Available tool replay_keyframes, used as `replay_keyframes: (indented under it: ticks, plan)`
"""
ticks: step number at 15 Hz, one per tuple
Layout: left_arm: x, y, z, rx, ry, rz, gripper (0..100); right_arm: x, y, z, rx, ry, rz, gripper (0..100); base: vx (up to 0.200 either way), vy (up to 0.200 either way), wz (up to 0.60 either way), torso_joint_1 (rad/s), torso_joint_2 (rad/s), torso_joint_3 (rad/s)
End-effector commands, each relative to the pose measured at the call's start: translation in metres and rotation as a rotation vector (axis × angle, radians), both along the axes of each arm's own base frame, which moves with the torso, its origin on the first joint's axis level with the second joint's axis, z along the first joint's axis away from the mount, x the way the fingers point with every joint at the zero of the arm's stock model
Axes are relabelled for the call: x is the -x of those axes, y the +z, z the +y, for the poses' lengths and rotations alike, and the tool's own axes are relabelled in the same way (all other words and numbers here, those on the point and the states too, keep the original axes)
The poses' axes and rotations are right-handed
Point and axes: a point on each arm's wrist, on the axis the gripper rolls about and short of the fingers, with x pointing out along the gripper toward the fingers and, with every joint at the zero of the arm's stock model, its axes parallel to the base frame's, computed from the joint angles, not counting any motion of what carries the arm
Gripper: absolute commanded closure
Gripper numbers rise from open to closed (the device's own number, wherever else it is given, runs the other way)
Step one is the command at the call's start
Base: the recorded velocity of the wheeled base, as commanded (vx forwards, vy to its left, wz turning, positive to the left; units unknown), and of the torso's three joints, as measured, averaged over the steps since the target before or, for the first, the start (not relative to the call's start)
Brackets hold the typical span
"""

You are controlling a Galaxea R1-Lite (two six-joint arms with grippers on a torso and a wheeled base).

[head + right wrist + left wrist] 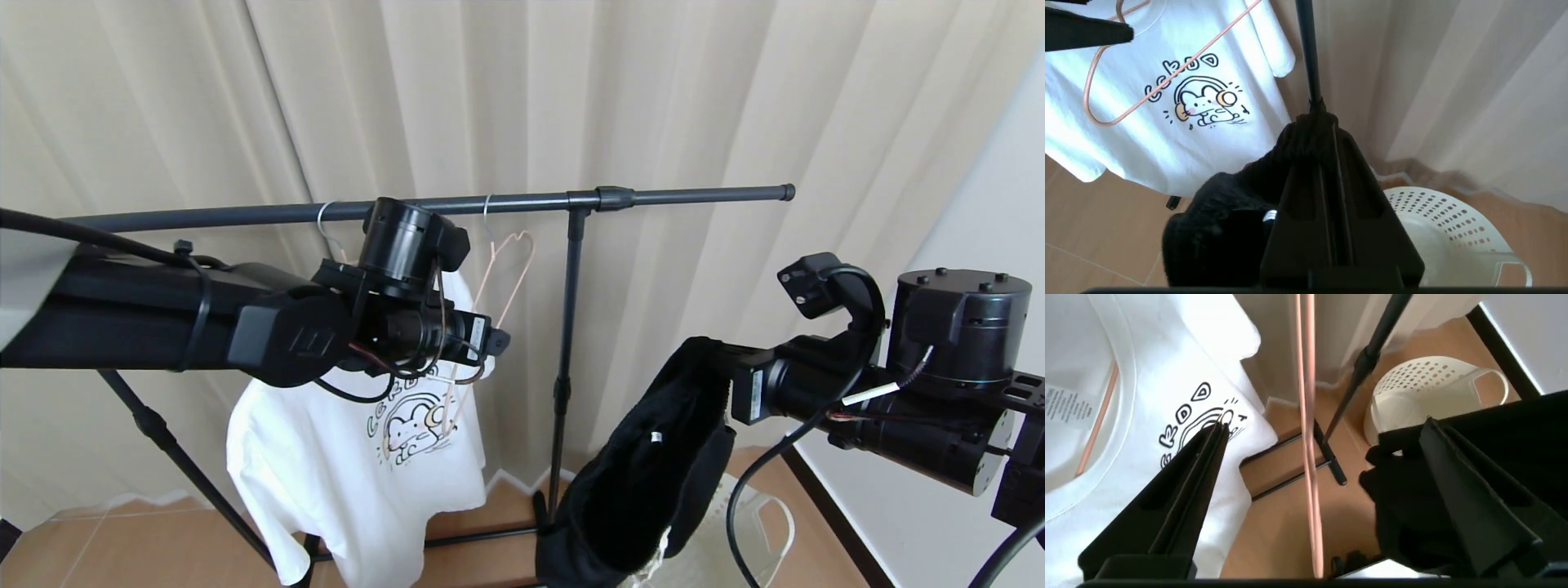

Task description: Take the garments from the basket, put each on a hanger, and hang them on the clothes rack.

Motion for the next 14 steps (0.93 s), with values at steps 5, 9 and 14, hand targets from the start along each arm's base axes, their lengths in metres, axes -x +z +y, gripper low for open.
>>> replay_keyframes:
  ticks: [5, 9, 14]
  plan:
    - [-0.035, -0.030, -0.020, -0.034, 0.048, 0.011, 0, -0.001, -0.002, 0.000, 0.004, 0.001, 0.004, 100, 0.000, 0.000, 0.00, 0.000, 0.00, 0.000]
    - [-0.048, -0.038, -0.027, -0.043, 0.066, 0.002, 0, -0.001, -0.002, 0.001, 0.004, 0.001, 0.008, 100, 0.000, 0.000, 0.00, 0.000, 0.00, 0.000]
    - [-0.052, -0.042, -0.030, -0.028, 0.079, 0.007, 100, -0.001, -0.003, 0.001, 0.005, 0.001, 0.009, 100, 0.000, 0.000, 0.00, 0.000, 0.00, 0.000]
